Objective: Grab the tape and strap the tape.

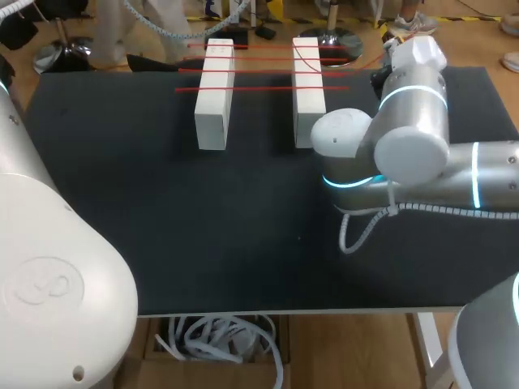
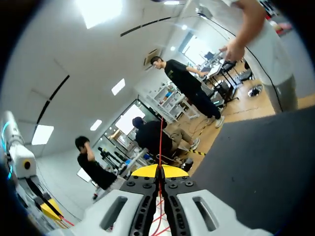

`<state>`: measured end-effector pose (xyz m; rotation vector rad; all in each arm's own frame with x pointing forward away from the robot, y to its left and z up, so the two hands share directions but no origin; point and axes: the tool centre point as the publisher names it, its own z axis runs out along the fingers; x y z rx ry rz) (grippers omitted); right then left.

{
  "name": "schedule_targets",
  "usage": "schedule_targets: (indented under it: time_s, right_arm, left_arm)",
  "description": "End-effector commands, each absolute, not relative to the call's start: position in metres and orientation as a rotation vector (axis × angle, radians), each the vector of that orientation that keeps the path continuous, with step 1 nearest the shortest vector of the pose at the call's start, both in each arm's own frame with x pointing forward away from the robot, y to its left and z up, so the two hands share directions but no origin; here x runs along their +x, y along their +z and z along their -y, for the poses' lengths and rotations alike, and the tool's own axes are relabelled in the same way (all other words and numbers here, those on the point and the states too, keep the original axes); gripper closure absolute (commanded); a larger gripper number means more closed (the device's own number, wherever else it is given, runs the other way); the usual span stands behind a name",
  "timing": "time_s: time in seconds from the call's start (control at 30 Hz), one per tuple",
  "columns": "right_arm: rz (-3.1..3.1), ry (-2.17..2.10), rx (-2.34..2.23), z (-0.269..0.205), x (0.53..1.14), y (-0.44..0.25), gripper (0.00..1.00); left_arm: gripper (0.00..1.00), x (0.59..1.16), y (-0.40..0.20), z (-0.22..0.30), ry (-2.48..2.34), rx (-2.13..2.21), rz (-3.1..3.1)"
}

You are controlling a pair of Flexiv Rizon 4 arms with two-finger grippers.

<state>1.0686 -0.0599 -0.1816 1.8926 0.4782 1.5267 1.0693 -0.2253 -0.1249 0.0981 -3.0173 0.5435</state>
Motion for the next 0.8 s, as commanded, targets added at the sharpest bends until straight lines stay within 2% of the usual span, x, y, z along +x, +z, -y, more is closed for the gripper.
schedule_targets:
  time_s: [0.03,0.17,0.8]
  right_arm:
    - [-0.724,1.298,1.857,0.063,1.073,-0.164,1.0]
    - [-0.972,1.252,1.579,0.064,1.075,-0.161,1.0]
    - [-1.376,1.147,0.834,0.061,1.081,-0.152,1.0]
  left_arm:
    - [1.0,1.069,-0.124,0.225,0.539,0.099,3.017]
    - [1.0,1.069,-0.124,0.225,0.539,0.099,3.017]
    - [1.0,1.069,-0.124,0.225,0.539,0.099,3.017]
